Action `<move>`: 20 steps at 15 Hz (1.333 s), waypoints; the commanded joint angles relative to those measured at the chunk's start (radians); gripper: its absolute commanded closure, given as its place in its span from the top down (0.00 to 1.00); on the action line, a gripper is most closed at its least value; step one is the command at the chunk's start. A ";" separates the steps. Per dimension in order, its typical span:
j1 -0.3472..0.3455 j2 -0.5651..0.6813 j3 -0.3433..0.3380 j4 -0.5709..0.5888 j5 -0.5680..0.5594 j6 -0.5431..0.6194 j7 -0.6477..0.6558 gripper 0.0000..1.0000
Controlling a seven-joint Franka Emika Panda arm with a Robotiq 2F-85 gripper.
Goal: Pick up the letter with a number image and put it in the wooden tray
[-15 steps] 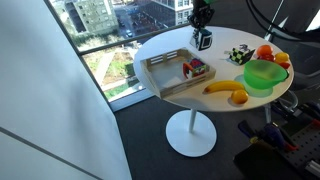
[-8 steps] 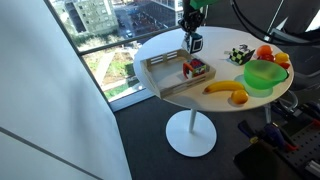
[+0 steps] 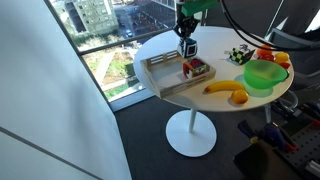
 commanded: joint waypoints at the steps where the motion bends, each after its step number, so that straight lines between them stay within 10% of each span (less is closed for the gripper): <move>1: 0.008 0.042 -0.007 0.067 -0.006 -0.024 0.029 0.06; 15: 0.019 0.081 -0.012 0.057 0.007 -0.011 0.090 0.06; 16: 0.019 0.081 -0.011 0.057 0.008 -0.013 0.096 0.39; 20: 0.014 0.068 -0.007 0.050 0.017 -0.021 0.104 0.63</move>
